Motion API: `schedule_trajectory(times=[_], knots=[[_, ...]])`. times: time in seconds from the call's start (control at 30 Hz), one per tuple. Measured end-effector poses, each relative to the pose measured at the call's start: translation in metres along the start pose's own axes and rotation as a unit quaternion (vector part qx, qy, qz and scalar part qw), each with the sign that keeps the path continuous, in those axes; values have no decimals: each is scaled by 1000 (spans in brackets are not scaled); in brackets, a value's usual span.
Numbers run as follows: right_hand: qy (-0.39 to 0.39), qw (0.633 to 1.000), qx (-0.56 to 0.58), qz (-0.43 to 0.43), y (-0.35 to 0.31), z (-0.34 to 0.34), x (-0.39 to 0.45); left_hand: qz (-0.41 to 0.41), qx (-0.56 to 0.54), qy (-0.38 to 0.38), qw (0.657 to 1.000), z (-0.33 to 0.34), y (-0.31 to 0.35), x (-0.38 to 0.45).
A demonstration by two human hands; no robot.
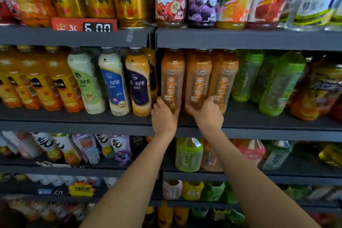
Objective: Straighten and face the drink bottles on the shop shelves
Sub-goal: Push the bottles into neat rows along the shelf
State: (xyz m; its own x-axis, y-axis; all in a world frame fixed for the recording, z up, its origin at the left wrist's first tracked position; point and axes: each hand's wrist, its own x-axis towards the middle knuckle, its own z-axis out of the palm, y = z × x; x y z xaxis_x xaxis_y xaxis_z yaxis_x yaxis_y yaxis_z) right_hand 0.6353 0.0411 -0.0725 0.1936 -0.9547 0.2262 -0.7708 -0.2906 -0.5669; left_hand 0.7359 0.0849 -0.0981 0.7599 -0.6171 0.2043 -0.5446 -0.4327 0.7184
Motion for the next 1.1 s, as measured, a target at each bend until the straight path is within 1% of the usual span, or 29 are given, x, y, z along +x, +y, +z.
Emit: schedule_trajectory(times=[0.17,0.37,0.43,0.47,0.5,0.57,0.6,0.63,0.67,0.7,0.77,0.83,0.87,1.0,1.1], knots=[[-26,1000,-13,-9,5,9,0,-11,4,6,1000,2,2,2],[-27,1000,15,-5,7,10,3,-6,12,35,999,8,1,-1],[-31,999,39,-16,12,8,5,-15,-9,67,998,12,4,-10],[-24,997,72,-25,16,7,5,-11,-20,97,995,14,6,-16],[-4,993,113,-38,22,5,5,9,-24,135,991,15,8,-22],[84,981,165,-54,36,-3,3,88,-13,195,977,20,10,-35],[129,975,178,-42,43,-8,5,130,-6,210,969,23,13,-38],[154,970,187,-17,48,-13,7,160,1,206,965,27,17,-40],[154,970,188,10,52,-17,12,168,6,185,968,31,23,-42],[135,973,184,28,56,-19,18,154,4,153,976,35,29,-44],[68,982,171,31,59,-18,27,89,-10,99,991,42,42,-45],[18,989,146,15,59,-15,31,47,10,84,995,48,51,-45],[12,990,138,12,58,-13,32,38,24,79,996,50,53,-44],[21,990,136,24,56,-11,34,-6,45,64,997,50,59,-40],[22,990,138,-5,59,-11,33,-22,39,56,997,51,62,-36]])
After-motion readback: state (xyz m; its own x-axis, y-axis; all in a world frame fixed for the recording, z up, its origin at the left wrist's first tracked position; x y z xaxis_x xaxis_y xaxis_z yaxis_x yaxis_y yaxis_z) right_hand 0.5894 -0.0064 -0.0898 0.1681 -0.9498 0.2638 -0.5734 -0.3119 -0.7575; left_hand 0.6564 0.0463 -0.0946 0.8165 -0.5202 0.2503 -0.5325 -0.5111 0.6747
